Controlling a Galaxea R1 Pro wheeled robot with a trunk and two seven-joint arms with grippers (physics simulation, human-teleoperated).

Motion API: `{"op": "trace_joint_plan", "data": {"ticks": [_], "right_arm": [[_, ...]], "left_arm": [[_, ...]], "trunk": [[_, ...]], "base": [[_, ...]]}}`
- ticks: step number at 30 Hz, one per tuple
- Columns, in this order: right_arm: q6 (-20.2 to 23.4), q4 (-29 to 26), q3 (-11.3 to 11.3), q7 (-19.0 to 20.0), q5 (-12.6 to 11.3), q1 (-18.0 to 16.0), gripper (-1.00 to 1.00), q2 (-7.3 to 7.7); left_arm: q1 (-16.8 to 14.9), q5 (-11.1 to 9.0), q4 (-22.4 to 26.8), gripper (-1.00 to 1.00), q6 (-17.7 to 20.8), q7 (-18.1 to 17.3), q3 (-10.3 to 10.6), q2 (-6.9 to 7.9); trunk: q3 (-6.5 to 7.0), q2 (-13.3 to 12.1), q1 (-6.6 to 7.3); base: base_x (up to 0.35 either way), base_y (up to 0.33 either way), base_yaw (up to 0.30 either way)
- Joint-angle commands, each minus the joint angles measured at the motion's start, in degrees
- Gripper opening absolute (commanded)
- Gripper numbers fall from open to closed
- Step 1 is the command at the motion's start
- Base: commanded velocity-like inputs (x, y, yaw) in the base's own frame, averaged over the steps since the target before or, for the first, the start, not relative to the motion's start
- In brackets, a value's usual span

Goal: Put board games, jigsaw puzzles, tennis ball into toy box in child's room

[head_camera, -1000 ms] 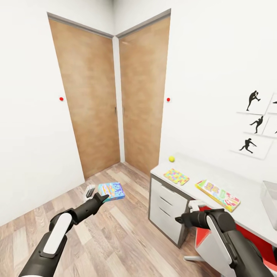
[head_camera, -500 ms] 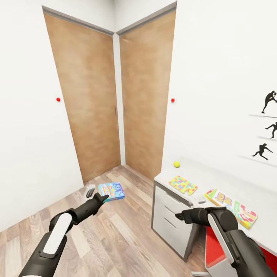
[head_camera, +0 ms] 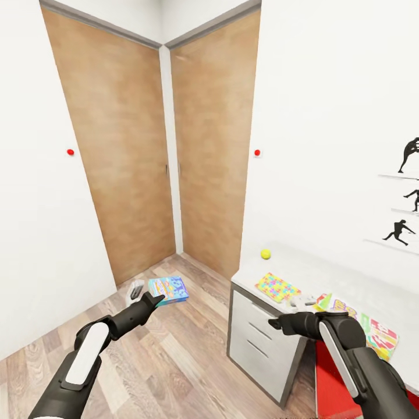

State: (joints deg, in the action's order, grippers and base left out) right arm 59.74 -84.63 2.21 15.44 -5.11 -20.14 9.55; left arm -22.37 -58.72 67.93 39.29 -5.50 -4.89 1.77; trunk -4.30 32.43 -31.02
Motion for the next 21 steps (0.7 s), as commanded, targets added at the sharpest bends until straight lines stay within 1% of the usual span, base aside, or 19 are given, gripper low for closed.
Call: {"op": "trace_joint_plan", "data": {"ticks": [1,6,14,17,18,20,21], "right_arm": [[0.3,0.0,0.1,-0.3,-0.5,-0.1,1.0,0.04],[0.3,-0.6,-0.2,-0.3,-0.5,0.0,1.0,0.07],[0.3,-2.1,-0.5,-0.3,-0.5,0.2,1.0,0.2],[0.3,-3.5,-2.1,-0.2,-0.6,0.7,1.0,0.79],[0.3,-3.5,-2.1,-0.2,-0.6,0.7,1.0,0.79],[0.3,-4.8,-3.8,-0.2,-0.6,1.0,1.0,1.2],[0.3,-4.8,-3.8,-0.2,-0.6,1.0,1.0,1.2]], "left_arm": [[0.0,-0.2,0.0,-1.0,0.3,-0.2,-0.1,-0.01],[0.0,-0.2,0.0,-1.0,0.3,-0.2,-0.1,-0.01],[0.0,-0.2,0.1,-1.0,0.3,-0.2,-0.1,-0.07],[-0.1,-0.2,0.5,-1.0,0.4,-0.5,0.0,-0.1],[-0.1,-0.2,0.5,-1.0,0.4,-0.5,0.0,-0.1],[-0.1,-0.3,1.9,-1.0,0.5,-1.2,0.0,-0.22],[-0.1,-0.3,1.9,-1.0,0.5,-1.2,0.0,-0.22]], "trunk": [[-0.11,0.1,-0.03],[-0.11,0.1,-0.03],[-0.11,0.1,-0.03],[-0.11,0.1,-0.03],[-0.11,0.1,-0.03],[-0.11,0.1,-0.03],[-0.11,0.1,-0.03]], "base": [[0.054,0.021,-0.223],[0.031,0.012,-0.152],[0.011,0.004,-0.06],[0.004,0.001,-0.117],[0.003,0.001,-0.151],[0.002,0.001,-0.187],[0.002,0.001,-0.197]]}}
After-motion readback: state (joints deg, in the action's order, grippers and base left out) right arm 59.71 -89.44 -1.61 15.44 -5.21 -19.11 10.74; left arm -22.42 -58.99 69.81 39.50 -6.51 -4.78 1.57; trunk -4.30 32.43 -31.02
